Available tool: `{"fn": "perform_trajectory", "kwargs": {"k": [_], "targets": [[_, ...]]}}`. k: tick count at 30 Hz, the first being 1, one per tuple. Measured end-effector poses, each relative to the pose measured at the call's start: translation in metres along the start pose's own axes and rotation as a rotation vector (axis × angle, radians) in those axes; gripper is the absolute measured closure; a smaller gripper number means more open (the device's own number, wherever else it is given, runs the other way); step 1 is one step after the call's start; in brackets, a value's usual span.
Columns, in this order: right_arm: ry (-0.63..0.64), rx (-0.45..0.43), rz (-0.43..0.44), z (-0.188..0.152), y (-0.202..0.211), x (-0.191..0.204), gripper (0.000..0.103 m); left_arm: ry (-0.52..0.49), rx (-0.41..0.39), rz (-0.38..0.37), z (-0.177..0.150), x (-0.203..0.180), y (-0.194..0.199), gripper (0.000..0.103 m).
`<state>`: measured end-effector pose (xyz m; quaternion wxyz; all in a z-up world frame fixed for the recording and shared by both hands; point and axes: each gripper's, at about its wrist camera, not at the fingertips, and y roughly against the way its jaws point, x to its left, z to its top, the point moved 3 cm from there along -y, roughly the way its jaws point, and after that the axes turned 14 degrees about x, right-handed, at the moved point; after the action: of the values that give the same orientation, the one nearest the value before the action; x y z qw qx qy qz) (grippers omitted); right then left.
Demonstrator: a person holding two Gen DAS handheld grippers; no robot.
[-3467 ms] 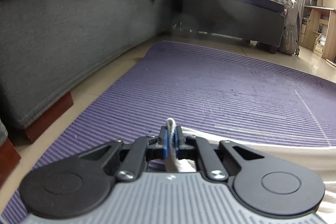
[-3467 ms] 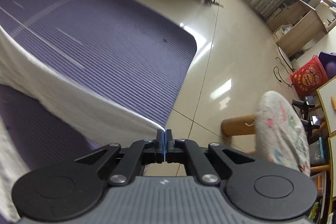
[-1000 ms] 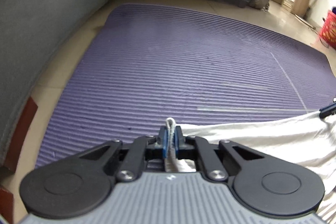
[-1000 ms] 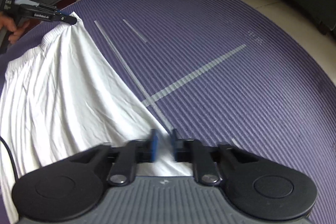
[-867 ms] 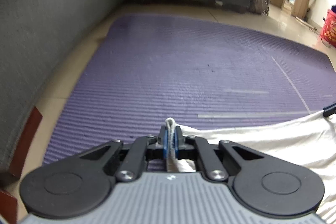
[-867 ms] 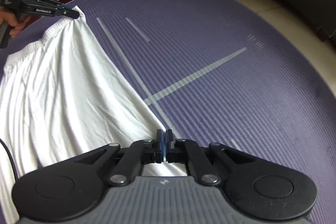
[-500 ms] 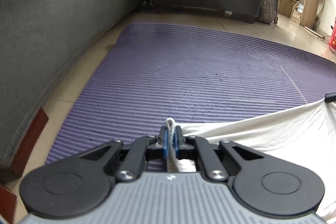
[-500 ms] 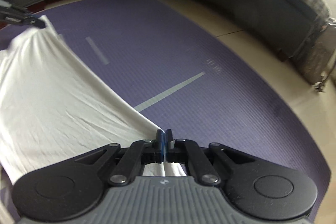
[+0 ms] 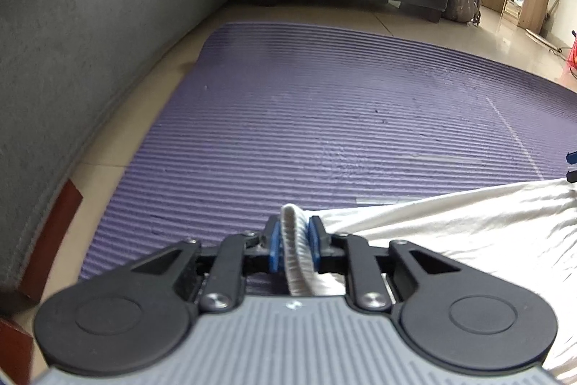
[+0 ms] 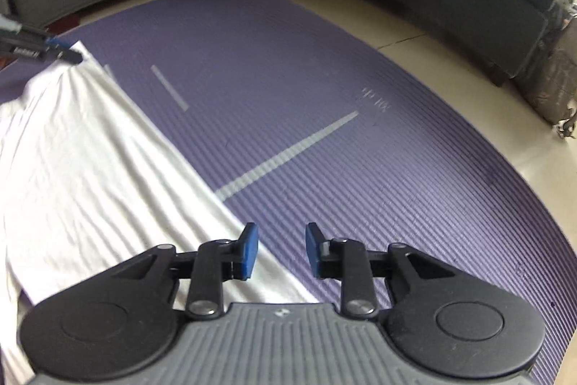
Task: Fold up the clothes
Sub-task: 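Hold the pants edge with the left gripper while the right gripper opens, then open both grippers and release the white pants onto the mat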
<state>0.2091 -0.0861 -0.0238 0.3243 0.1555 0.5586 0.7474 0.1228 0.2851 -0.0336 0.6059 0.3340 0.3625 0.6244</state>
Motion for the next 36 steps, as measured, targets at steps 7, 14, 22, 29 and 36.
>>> {"fn": "perform_trajectory", "kwargs": {"k": [7, 14, 22, 29, 36], "targets": [[0.002, 0.049, 0.09, -0.001, -0.006, -0.002, 0.099, -0.025, 0.003, -0.01, 0.0, -0.002, 0.0, 0.085], [0.06, 0.056, -0.093, 0.014, -0.001, 0.006, 0.103, -0.039, -0.007, 0.01, 0.002, -0.004, -0.002, 0.096], [0.073, 0.093, -0.266, 0.016, -0.022, 0.021, 0.1, -0.048, 0.044, 0.047, 0.008, -0.007, -0.006, 0.088], [0.011, 0.047, -0.242, 0.009, 0.023, 0.025, 0.05, -0.05, 0.093, 0.063, 0.013, -0.012, 0.012, 0.027], [0.058, 0.072, -0.14, -0.027, 0.079, 0.058, 0.05, -0.034, 0.242, -0.045, -0.001, -0.01, 0.047, 0.022]]}}
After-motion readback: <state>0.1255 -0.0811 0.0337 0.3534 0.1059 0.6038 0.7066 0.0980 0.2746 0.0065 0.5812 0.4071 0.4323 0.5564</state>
